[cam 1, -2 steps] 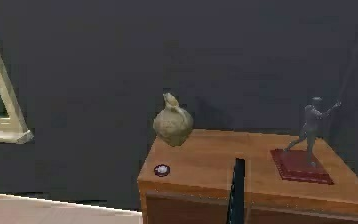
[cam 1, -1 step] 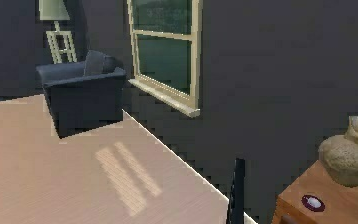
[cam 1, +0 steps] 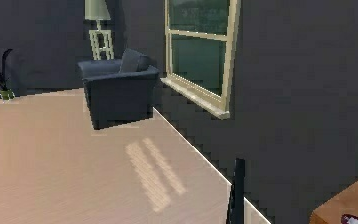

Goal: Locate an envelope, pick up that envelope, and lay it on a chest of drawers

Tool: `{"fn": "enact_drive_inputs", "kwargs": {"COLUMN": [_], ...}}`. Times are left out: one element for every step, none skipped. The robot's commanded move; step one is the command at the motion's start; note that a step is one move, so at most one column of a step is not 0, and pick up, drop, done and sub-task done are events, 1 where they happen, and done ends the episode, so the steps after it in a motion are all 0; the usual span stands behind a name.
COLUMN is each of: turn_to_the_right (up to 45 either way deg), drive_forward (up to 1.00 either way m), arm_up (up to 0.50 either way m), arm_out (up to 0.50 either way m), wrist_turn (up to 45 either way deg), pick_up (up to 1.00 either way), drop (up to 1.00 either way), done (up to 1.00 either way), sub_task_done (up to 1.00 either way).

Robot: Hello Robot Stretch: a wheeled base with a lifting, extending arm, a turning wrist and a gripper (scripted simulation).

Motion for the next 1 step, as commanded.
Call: {"fn": "enact_drive_inputs", "kwargs": {"turn_to_the_right": [0.0], "drive_forward": [0.0], "arm_up": [0.0], "arm_out": [0.48], "wrist_turn": [0.0], "pick_up": [0.0], "drop": [0.0], "done": [0.0], "sub_task_done": [0.0]}}
